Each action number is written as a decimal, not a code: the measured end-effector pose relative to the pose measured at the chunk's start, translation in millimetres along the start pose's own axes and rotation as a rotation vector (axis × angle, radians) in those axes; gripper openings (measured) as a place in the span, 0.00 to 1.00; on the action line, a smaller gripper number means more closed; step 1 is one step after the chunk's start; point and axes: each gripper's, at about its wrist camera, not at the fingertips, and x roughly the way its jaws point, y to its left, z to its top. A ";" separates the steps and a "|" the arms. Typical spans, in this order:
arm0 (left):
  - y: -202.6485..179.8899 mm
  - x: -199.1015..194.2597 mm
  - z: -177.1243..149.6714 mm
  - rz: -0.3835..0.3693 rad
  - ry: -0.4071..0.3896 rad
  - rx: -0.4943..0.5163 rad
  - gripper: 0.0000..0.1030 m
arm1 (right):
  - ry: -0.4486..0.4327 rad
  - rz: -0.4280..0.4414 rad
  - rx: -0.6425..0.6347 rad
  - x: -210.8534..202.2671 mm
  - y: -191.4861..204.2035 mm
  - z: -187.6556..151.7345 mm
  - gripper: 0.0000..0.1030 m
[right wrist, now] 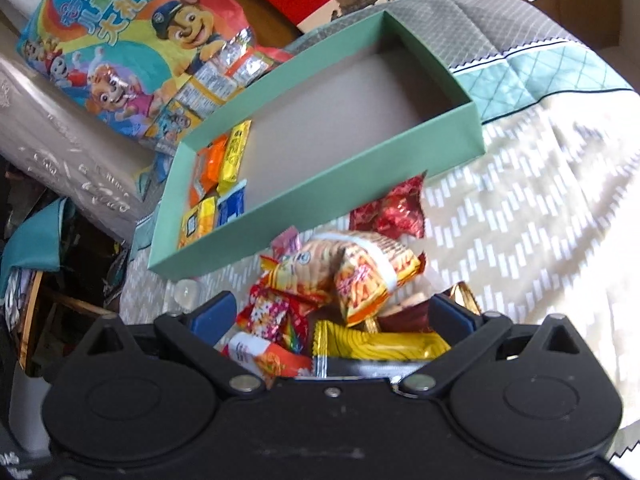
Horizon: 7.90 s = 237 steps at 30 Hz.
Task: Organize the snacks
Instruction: 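Reach both tools back to the remaining snack pile, then grasp the purple candy stick with left tool while right tool grasps red sausage stick, then place both sticks in the tray next to the bars and open both tools, then move both tools back toward the snack pile, then grasp the yellow-green stick with left tool while right tool grasps yellow wafer pack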
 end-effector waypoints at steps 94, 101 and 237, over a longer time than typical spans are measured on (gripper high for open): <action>25.3 -6.5 -21.2 0.081 0.036 -0.149 0.12 | 0.078 0.196 -0.224 32.8 64.0 -40.1 0.15; 51.7 -26.5 16.0 0.103 -0.063 -0.197 0.12 | -0.016 0.211 -0.210 17.4 81.3 5.1 0.15; -81.6 62.5 4.6 0.029 0.133 0.207 0.34 | -0.012 -0.241 -0.322 -14.3 -11.6 -82.2 0.55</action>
